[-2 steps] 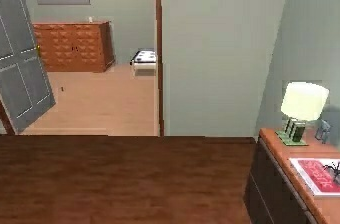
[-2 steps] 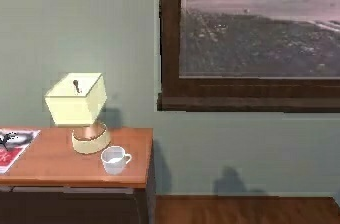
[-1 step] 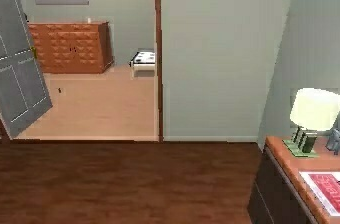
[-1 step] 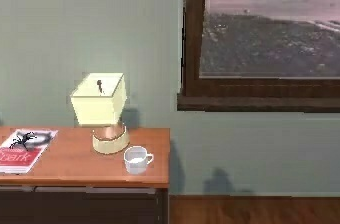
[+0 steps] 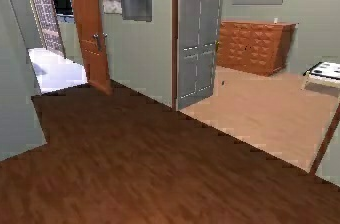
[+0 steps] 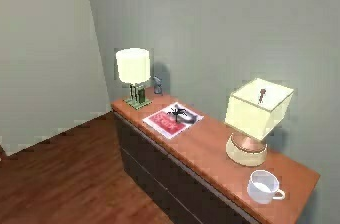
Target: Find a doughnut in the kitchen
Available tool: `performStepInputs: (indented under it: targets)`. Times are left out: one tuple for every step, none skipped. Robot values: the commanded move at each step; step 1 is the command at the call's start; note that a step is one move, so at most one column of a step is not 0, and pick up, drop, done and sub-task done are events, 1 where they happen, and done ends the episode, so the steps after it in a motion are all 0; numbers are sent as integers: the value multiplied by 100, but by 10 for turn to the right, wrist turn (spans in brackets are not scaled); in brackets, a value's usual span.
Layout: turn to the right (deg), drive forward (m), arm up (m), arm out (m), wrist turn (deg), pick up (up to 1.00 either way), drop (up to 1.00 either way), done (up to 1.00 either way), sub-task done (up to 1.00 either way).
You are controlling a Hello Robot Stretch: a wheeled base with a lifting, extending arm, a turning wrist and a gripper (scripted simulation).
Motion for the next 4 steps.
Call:
performStepInputs:
  targets:
    - [-210, 0, 0, 0, 0, 0, 0, 0, 0]
    - [0, 100, 0, 0, 0, 0, 0, 0, 0]
    - [0, 100, 0, 0, 0, 0, 0, 0, 0]
    - [-60, 0, 0, 0, 0, 0, 0, 0, 0]
